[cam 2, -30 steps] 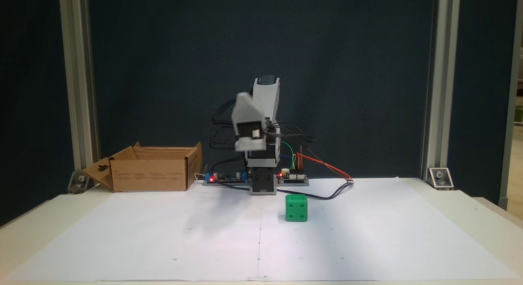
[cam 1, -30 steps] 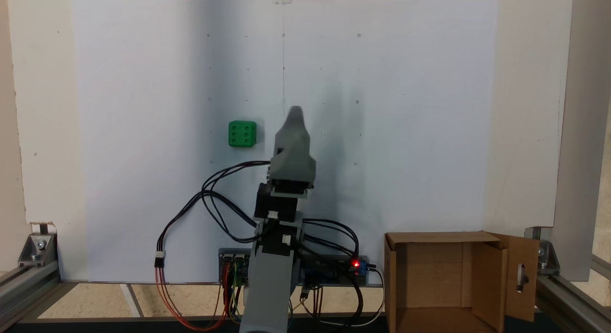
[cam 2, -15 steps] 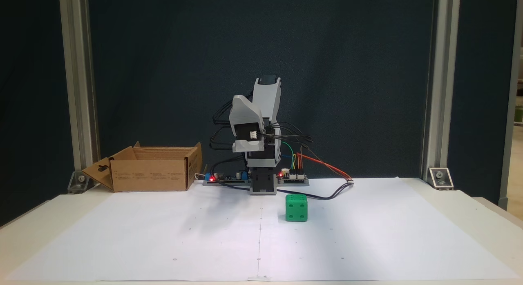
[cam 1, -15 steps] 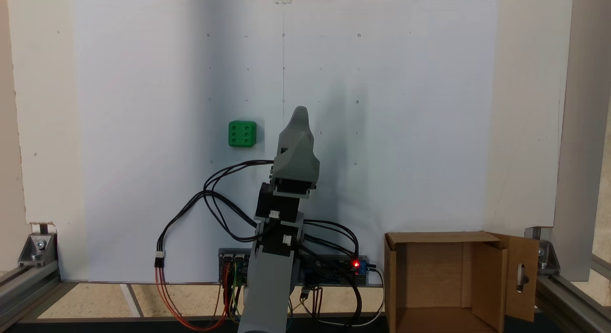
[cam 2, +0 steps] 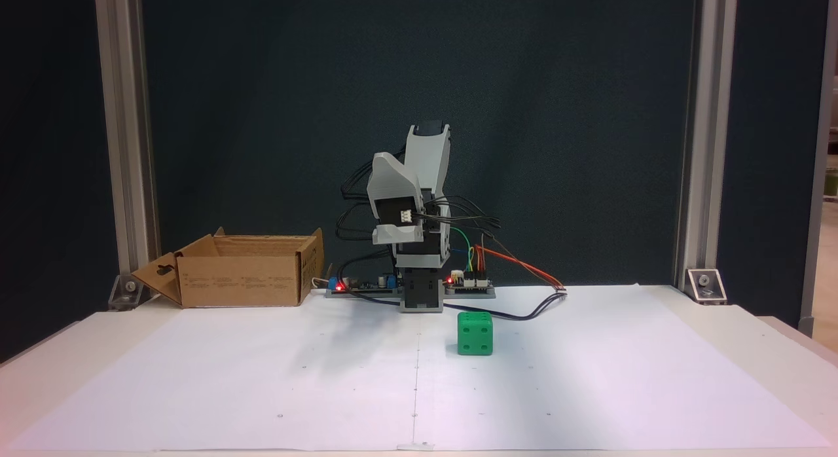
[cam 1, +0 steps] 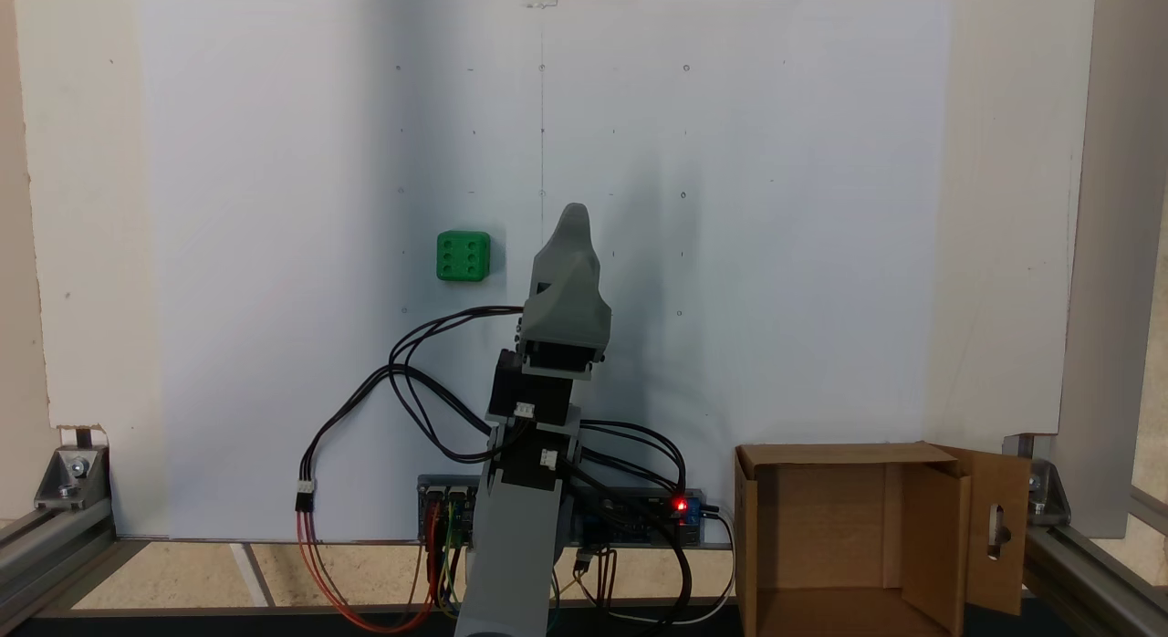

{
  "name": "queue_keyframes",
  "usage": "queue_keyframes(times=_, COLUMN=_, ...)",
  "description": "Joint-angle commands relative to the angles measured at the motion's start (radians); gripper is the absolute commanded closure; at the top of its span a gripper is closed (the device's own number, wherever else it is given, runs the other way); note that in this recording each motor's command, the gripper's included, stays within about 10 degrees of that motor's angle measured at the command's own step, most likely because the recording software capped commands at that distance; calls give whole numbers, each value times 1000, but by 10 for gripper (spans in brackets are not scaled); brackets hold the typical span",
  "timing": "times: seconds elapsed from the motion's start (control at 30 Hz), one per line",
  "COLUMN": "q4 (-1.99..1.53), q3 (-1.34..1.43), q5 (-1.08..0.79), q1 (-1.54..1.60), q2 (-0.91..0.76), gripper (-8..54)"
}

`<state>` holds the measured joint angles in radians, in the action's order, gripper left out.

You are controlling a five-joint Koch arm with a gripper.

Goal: Grasp a green dice and put it in the bin.

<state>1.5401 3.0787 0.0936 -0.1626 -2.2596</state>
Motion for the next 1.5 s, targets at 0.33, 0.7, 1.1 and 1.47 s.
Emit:
queue_keyframes(times=0.33, q4=18, q3=48, q5=21, q1=-8, q2=-107, gripper=-9)
queue_keyframes(times=0.7, q4=15, q3=48, q5=12, q1=-28, q2=-104, gripper=-14)
queue_keyframes(times=1.1, q4=-12, q3=48, q5=12, q1=-32, q2=-104, gripper=-15)
queue_keyframes(times=1.47, q4=-95, q3=48, q5=12, q1=-37, q2=-103, gripper=-11)
